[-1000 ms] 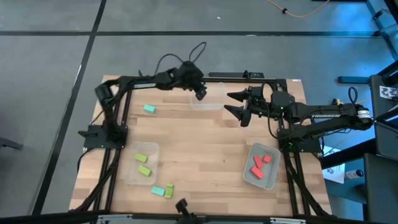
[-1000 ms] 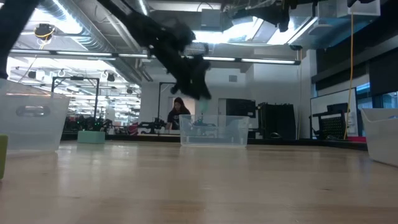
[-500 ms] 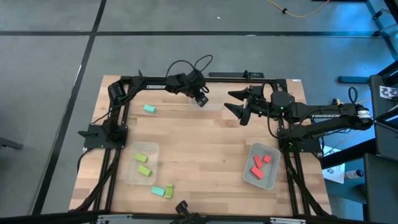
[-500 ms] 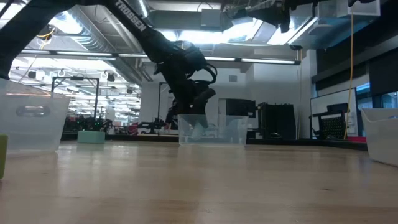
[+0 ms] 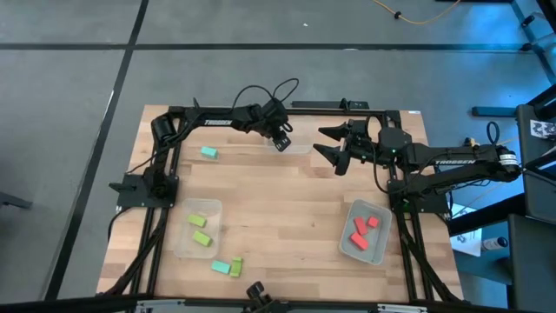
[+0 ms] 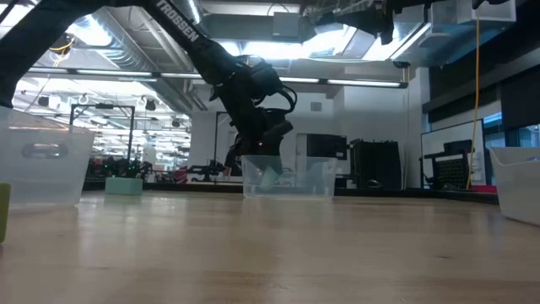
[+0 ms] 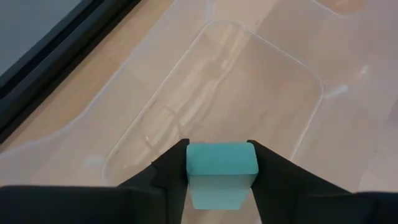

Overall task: Sort & place blocks by color
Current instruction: Put the top right blue block into the top transparent bin, then put the top blue block into the top transparent bin

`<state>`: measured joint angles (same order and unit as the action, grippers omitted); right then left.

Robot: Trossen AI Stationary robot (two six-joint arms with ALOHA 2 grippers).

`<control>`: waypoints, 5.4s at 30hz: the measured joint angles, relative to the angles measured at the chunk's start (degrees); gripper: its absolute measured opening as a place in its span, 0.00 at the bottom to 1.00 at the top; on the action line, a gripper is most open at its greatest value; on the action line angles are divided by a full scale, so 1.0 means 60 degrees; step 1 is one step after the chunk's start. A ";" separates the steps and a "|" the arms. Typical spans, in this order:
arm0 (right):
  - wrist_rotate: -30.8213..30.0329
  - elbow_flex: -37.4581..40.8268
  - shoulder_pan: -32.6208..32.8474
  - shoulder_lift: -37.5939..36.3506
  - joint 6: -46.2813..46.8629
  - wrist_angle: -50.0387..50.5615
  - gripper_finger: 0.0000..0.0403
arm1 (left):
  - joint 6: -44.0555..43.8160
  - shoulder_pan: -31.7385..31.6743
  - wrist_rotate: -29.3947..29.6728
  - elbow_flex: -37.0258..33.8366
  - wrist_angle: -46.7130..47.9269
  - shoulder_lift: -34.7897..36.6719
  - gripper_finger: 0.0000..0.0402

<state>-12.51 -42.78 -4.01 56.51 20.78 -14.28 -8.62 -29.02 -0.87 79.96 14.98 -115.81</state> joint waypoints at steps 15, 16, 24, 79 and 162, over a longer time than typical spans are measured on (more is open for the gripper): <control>0.0000 0.0000 0.0000 0.0000 -0.0041 -0.0004 0.87 | 0.0021 -0.0115 -0.0283 -0.0022 -0.0337 0.0417 0.45; 0.0003 0.0000 0.0000 0.0000 -0.0041 -0.0004 0.87 | 0.0043 -0.0150 -0.0283 -0.0016 -0.0451 0.0523 0.45; 0.0004 0.0000 0.0000 0.0000 -0.0087 -0.0004 0.87 | 0.0047 -0.0514 -0.1351 -0.0015 -0.0332 0.2109 0.45; 0.2885 0.0000 0.0022 0.0000 -0.1296 -0.0017 0.87 | -0.0218 0.2663 -0.1358 -0.8644 -0.5570 1.3165 0.45; 0.2510 0.0004 0.0018 -0.0003 -0.1476 0.0619 0.87 | 0.8396 -0.1472 0.1145 -0.5486 0.5241 0.5122 0.62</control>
<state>2.55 -42.76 -3.90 56.49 11.92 -10.57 41.75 -37.85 6.00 47.05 46.43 -85.08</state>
